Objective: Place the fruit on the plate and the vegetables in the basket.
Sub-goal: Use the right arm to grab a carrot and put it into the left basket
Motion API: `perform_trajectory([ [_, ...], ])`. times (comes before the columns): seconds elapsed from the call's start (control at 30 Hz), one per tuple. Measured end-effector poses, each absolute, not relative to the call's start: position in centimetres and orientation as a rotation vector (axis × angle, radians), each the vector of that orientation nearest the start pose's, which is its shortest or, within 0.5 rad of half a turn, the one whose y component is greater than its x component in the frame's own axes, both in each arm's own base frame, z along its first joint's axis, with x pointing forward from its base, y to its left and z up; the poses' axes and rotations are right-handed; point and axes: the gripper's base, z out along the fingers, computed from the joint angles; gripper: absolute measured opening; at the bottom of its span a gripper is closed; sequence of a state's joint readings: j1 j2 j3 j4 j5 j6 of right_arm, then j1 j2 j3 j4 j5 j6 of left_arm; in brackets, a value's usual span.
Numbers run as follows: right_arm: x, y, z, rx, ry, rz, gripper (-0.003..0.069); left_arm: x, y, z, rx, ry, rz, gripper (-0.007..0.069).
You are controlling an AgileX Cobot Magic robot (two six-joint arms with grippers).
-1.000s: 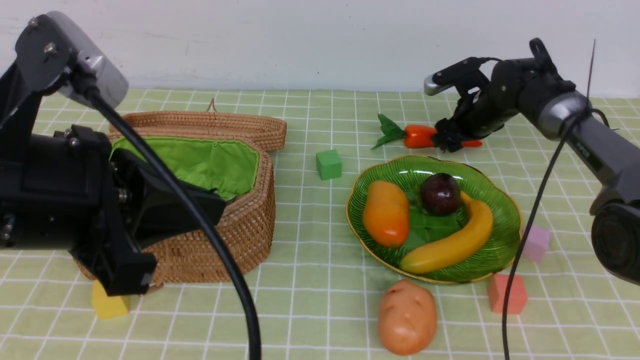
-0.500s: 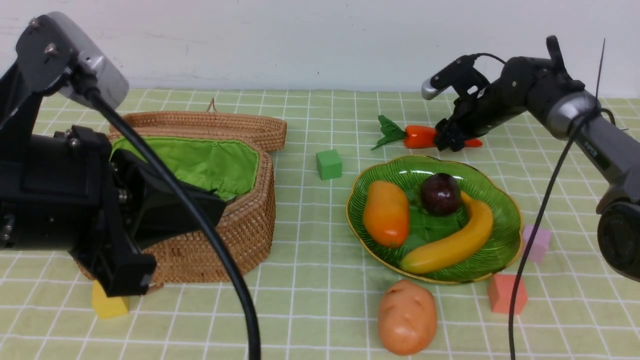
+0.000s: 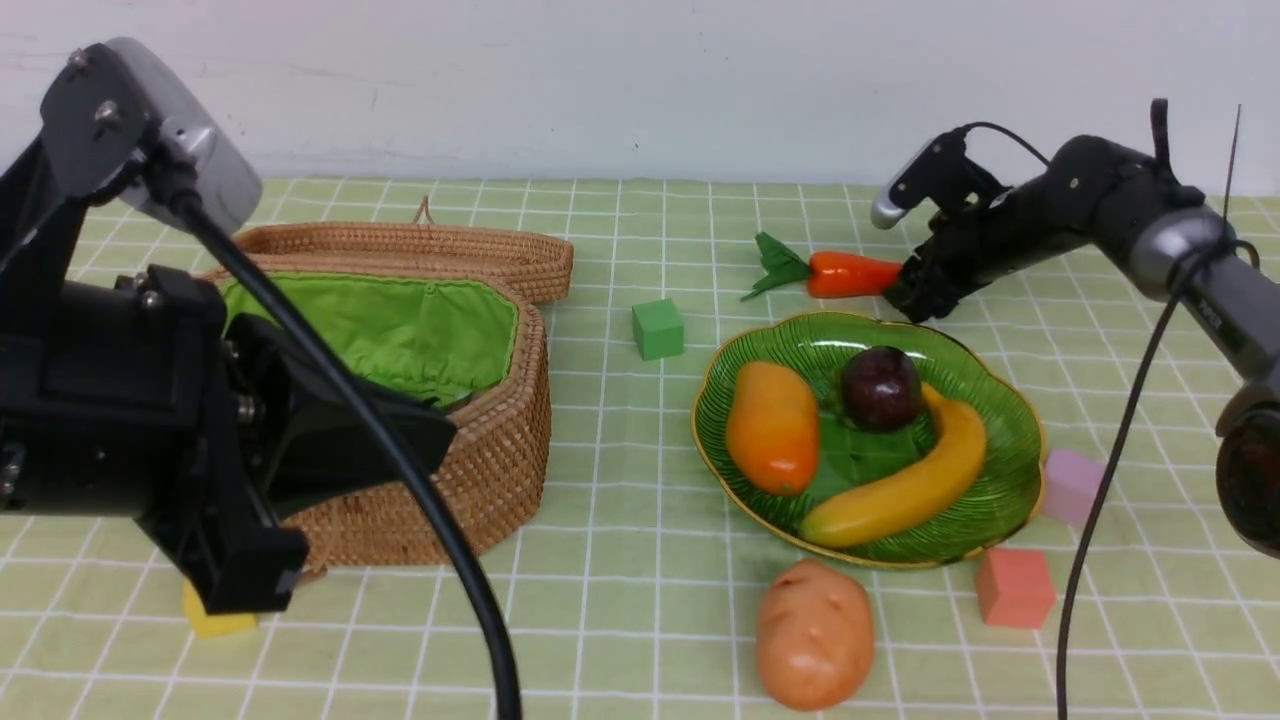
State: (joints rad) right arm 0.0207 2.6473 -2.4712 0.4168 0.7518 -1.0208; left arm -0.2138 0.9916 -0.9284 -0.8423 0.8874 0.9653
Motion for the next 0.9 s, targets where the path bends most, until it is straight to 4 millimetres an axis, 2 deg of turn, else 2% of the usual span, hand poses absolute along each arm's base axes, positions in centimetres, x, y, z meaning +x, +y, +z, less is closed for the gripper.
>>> perform_trajectory([
  [0.37, 57.87, 3.91, 15.31, -0.982, 2.125, 0.019, 0.0433, 17.07, -9.11, 36.26, 0.914, 1.956, -0.608, -0.0011],
  [0.47, 57.78, 3.91, 15.25, -0.988, 2.133, 0.029, 0.0388, 17.07, -9.11, 36.26, 0.914, 1.956, -0.608, -0.0010],
  [0.6, 57.67, 3.95, 15.18, -0.998, 2.143, 0.040, 0.0279, 17.07, -9.11, 36.26, 0.915, 1.956, -0.607, -0.0010],
  [0.67, 57.66, 3.96, 15.20, -1.000, 2.142, 0.040, 0.0250, 17.07, -9.10, 36.25, 0.916, 1.956, -0.606, -0.0010],
  [0.9, 57.66, 3.96, 15.20, -1.007, 2.140, 0.038, 0.0250, 17.03, -9.11, 36.23, 0.920, 1.958, -0.609, -0.0010],
])
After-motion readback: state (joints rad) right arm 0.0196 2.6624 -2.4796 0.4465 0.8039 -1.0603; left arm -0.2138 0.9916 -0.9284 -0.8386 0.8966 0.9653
